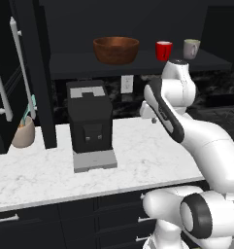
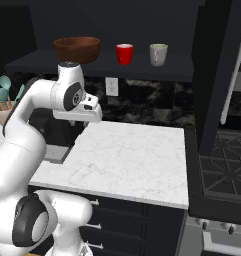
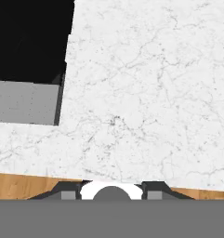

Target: Gather all objects into one cabinet and sort the glasses and bowls to opposite sides.

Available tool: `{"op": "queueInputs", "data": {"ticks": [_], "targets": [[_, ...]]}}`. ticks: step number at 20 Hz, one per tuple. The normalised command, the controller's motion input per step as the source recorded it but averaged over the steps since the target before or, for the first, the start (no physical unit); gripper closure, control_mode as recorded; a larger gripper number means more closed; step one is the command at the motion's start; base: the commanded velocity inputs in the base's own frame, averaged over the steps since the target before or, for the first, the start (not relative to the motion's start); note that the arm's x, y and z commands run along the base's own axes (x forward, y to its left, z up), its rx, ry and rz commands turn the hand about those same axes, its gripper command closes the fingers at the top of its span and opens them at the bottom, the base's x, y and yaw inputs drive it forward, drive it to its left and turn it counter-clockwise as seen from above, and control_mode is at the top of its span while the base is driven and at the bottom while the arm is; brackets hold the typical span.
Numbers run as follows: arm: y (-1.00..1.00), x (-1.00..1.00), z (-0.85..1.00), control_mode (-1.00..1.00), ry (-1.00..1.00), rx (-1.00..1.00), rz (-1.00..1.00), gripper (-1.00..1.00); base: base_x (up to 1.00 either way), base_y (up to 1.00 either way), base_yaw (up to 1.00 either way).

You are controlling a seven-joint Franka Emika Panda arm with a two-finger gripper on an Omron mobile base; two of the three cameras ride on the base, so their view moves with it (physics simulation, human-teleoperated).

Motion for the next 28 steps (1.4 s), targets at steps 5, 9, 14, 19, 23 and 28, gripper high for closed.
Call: {"op": "queueInputs", "data": {"ticks": [5,9,14,19,23,28], "targets": [[0.08,-0.49,0.0,-1.0,-0.02,0.0,0.01,-1.0,0.0,0.0,0.0],[0.03,-1.0,0.01,-1.0,-0.07,0.0,0.0,-1.0,0.0,0.0,0.0],[0.0,-0.82,0.23,-1.0,-0.01,0.0,0.0,-1.0,0.0,0.0,0.0],[0.0,-0.55,0.38,-1.0,0.0,0.0,-0.03,-1.0,0.0,0.0,0.0],[0.0,-0.63,0.32,-1.0,0.0,0.0,0.0,-1.0,0.0,0.0,0.0],[0.0,-0.45,0.41,-1.0,0.0,0.0,-0.01,-1.0,0.0,0.0,0.0]]}}
